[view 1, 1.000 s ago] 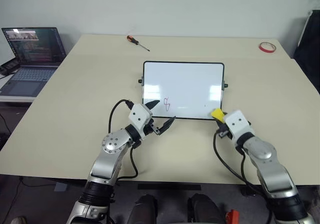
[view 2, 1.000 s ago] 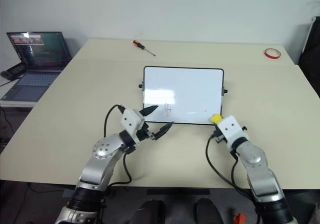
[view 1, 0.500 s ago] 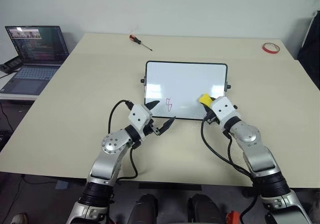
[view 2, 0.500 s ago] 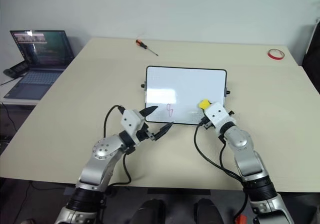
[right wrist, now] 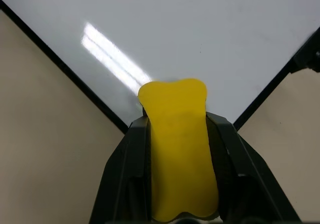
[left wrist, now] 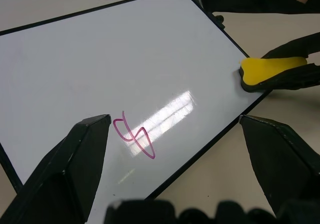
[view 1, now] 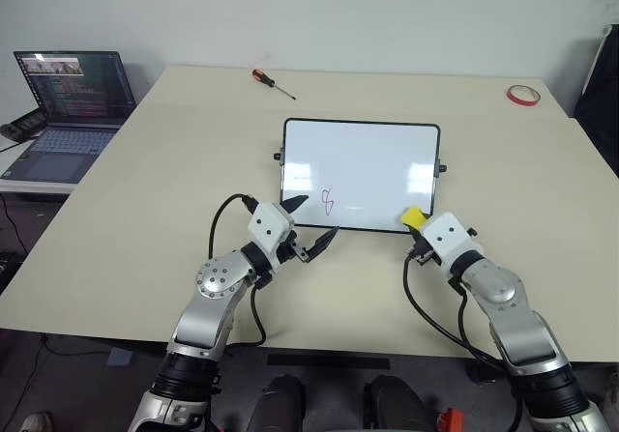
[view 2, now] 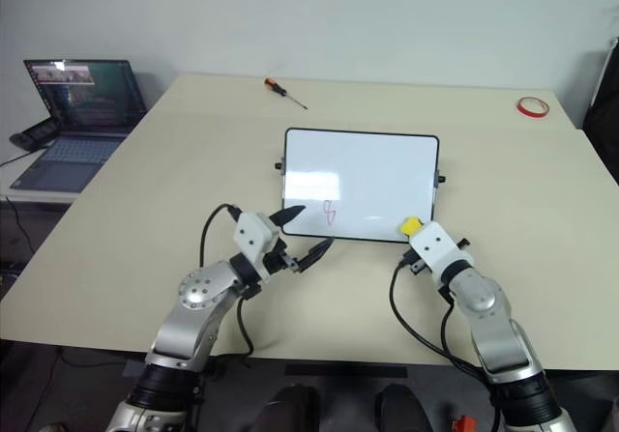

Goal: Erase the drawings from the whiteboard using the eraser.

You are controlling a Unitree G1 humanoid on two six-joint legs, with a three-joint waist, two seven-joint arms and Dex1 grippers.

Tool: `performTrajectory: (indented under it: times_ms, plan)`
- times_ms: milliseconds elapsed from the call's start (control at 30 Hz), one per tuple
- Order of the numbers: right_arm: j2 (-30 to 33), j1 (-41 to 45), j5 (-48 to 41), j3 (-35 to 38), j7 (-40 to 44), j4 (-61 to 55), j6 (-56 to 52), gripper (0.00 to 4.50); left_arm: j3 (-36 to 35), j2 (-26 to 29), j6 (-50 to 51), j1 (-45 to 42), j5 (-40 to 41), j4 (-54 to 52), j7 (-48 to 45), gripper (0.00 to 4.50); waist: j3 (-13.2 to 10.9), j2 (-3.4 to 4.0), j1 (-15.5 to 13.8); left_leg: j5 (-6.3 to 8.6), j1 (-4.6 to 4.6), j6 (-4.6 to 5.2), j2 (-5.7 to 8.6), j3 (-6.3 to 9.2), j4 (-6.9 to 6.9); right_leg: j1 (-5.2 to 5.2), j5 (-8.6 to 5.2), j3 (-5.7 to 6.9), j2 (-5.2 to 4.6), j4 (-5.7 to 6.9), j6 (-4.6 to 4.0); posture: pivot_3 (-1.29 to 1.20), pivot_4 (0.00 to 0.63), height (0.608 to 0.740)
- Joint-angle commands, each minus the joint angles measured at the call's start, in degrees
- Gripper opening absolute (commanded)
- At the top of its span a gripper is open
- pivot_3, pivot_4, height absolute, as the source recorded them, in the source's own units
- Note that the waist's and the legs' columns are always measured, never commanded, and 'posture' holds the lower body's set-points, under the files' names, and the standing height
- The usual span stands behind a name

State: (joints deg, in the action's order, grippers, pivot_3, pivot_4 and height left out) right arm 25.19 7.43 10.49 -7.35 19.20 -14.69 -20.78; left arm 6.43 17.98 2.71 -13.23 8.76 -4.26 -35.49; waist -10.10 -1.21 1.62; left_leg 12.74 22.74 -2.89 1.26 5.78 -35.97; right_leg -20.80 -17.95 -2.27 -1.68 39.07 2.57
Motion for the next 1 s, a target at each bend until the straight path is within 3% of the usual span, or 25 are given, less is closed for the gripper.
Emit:
performTrajectory:
  times_ms: [33, 367, 867, 933, 1000]
  plan:
    - [0.19, -1.04, -1.27, 4.01, -0.42, -1.3, -1.74, 1.17, 0.34, -0.34, -0.74, -0.3, 0.32, -1.82, -0.13, 4.5, 0.0, 0.0, -0.01, 0.0, 0.0, 0.0, 0.0, 0.0, 0.0, 0.0, 0.0, 0.01, 0.0, 0.0, 0.0, 0.0, 0.15, 0.74]
    - [-6.93, -5.72, -17.77, 12.23, 2.46, -13.1, 1.57, 1.17, -1.43, 1.43, -0.01, 2.81, 1.34, -4.92, -0.15, 4.5, -0.02, 0.01, 0.11, 0.0, 0.17, 0.0, -0.02, -0.02, 0.07, -0.23, -0.01, -0.05, 0.0, -0.01, -0.01, 0.0, 0.15, 0.74]
    - [-6.03, -6.28, -19.53, 12.15, 1.95, -13.71, 1.4, 1.17, -1.58, 1.42, 0.33, 3.06, 1.31, -5.32, -0.17, 4.5, -0.02, 0.01, 0.09, 0.0, 0.16, 0.0, -0.02, -0.07, 0.08, -0.26, -0.01, -0.05, 0.0, 0.0, -0.01, 0.0, 0.15, 0.74]
    - [-5.48, -20.71, -17.1, 14.98, 3.36, -15.57, 11.65, 1.17, -4.35, 1.08, -0.86, 8.45, 1.07, -7.36, 2.83, 4.5, 0.07, 0.03, -0.22, 0.0, 0.18, 0.0, -0.01, -0.07, 0.1, -0.3, -0.01, -0.05, 0.0, -0.01, -0.01, 0.0, 0.15, 0.74]
    - [-5.13, -27.24, -16.19, 16.14, 3.85, -16.19, 16.96, 1.17, -5.52, 0.85, -1.12, 10.84, 0.89, -8.6, 4.29, 4.5, 0.09, 0.04, -0.69, 0.12, 0.21, 0.03, 0.05, 0.1, 0.25, -0.2, -0.28, -0.06, -0.22, -0.13, -0.02, 0.0, 0.15, 0.74]
